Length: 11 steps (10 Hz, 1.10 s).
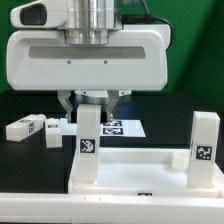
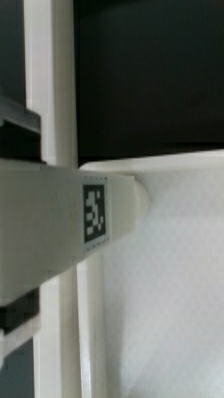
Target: Assemble desk
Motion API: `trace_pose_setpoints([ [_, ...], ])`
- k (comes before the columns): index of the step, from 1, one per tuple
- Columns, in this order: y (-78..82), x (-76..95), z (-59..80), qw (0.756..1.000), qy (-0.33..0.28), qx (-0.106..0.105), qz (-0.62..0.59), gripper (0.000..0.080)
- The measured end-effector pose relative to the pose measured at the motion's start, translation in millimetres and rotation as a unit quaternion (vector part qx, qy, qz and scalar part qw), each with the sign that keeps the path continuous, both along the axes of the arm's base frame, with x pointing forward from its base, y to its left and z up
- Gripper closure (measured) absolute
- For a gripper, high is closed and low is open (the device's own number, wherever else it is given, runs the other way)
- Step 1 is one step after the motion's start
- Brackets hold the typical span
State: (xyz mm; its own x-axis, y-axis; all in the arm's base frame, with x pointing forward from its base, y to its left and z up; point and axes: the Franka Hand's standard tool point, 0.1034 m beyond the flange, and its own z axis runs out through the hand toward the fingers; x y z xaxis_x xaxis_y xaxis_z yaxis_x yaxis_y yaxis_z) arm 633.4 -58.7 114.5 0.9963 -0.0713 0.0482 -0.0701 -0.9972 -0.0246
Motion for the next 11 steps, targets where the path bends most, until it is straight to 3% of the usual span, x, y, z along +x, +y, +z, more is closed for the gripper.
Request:
trace_pose_setpoints([
  [4,-0.4,0.1,-0.3,0.996,0.000,0.009,-0.090,0.0510],
  [7,-0.5,0.5,-0.6,0.973,0.000,0.020,-0.231,0.0509],
  [11,-1.6,0.5,-1.4,0.908,0.004,0.040,-0.418,0.0509],
])
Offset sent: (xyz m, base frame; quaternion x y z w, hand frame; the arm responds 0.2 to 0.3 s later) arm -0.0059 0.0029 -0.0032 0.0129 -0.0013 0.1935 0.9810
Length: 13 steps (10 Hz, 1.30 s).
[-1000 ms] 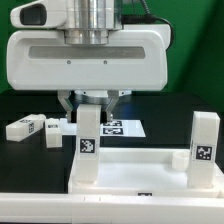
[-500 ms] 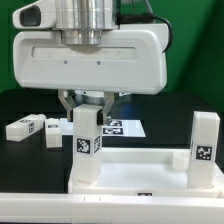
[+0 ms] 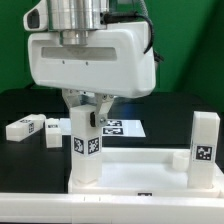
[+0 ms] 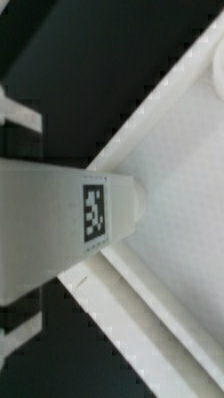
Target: Assemble desk
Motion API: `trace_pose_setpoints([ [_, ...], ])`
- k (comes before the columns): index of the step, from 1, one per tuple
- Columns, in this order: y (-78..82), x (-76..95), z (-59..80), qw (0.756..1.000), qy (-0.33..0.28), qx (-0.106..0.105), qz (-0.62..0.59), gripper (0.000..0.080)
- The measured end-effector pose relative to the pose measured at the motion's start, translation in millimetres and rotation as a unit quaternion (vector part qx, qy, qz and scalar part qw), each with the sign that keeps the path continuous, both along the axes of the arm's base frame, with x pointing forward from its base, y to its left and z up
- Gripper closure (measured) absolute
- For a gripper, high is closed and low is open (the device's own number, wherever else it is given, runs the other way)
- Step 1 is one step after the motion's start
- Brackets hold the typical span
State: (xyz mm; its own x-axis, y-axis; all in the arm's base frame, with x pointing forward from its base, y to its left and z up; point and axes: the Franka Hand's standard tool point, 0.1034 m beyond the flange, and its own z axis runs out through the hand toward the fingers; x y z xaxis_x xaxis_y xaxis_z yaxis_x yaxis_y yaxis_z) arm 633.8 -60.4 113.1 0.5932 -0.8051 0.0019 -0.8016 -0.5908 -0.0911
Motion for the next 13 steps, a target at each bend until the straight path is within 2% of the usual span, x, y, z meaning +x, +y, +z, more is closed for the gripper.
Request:
trace_pose_setpoints([
  [4,3.4,1.2,-0.4,0.984,0.009,0.023,-0.179,0.0509],
  [5,4.5,1.5,-0.4,0.972,0.012,0.034,-0.233,0.0509],
  [7,5.4,2.0,-0.5,0.957,0.014,0.042,-0.286,0.0509],
  [8,5.9,2.2,-0.5,0.954,0.015,0.045,-0.296,0.0509],
  [10,5.6,2.0,-0.7,0.964,0.013,0.042,-0.262,0.0509],
  [12,4.7,2.1,-0.4,0.981,0.010,0.037,-0.188,0.0191],
  [13,4.7,2.4,0.2,0.992,0.009,0.027,-0.126,0.0162],
])
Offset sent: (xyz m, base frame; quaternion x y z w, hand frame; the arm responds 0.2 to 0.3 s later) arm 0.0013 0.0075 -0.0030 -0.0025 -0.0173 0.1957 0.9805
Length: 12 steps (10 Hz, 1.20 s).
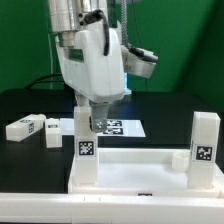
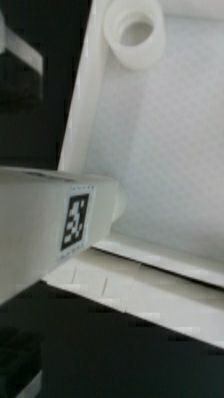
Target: Assemble desk
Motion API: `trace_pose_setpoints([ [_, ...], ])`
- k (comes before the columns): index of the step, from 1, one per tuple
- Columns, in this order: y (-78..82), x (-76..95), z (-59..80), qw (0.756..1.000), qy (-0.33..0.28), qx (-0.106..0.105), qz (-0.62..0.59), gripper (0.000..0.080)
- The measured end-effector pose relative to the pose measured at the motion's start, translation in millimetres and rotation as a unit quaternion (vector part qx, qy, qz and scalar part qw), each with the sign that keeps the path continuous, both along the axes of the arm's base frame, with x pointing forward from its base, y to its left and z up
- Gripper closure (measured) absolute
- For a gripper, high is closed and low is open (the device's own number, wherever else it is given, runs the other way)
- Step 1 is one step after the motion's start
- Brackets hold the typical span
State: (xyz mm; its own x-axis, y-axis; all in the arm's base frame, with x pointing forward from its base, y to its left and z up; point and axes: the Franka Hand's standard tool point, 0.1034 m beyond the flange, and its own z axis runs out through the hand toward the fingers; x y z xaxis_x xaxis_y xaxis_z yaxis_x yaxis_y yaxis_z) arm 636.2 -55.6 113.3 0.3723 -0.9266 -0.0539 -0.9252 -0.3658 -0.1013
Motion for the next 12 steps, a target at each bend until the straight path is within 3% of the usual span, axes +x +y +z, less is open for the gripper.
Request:
trace_pose_setpoints([
  [2,0.6,2.4,1.9,0.994,-0.006,-0.014,0.107,0.0152],
  [7,-0.9,2.3,1.9,0.962,-0.019,-0.026,0.273,0.0150],
  [10,-0.8,1.8,1.6,0.913,-0.016,-0.052,0.405,0.0150],
  [12,-3.2,3.2,2.3,0.861,-0.017,-0.070,0.504,0.0150],
])
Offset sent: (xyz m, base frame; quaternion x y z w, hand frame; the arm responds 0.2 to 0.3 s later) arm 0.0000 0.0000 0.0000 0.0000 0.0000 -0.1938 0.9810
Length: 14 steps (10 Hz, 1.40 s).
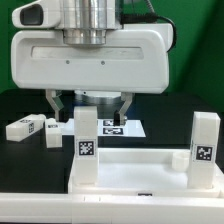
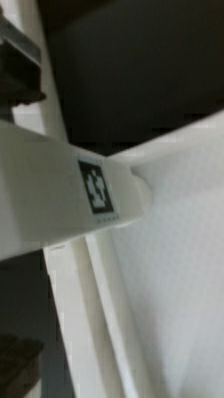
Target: Assemble desk
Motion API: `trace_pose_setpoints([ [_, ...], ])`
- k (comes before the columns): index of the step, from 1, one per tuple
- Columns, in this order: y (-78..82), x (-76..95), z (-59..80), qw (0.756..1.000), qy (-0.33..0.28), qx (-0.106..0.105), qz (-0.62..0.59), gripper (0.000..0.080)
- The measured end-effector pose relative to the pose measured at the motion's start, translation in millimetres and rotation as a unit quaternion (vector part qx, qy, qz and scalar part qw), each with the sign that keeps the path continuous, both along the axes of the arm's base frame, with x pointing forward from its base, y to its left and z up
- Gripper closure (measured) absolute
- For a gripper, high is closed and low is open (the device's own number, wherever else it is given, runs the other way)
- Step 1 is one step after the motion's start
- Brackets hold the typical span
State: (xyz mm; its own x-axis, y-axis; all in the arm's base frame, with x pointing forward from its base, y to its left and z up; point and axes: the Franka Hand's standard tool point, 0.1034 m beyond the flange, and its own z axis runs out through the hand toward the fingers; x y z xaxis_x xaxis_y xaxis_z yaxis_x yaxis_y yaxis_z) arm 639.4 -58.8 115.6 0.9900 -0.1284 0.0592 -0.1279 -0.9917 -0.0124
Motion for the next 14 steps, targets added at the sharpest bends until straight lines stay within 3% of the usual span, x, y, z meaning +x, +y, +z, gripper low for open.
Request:
trace_pose_setpoints([
  [5,-3.4,0.1,0.1,0.985,0.000,-0.014,0.169,0.0150],
  [7,-3.4,0.1,0.1,0.986,0.000,-0.014,0.169,0.0440],
  [8,-3.3,0.1,0.1,0.986,0.000,-0.014,0.169,0.0440],
  [9,-3.2,0.0,0.0,0.986,0.000,-0.013,0.167,0.0511],
  [12,-3.1,0.0,-0.1,0.989,-0.001,-0.012,0.148,0.0511],
  [14,-2.2,-0.6,-0.5,0.998,-0.001,-0.005,0.057,0.0511],
])
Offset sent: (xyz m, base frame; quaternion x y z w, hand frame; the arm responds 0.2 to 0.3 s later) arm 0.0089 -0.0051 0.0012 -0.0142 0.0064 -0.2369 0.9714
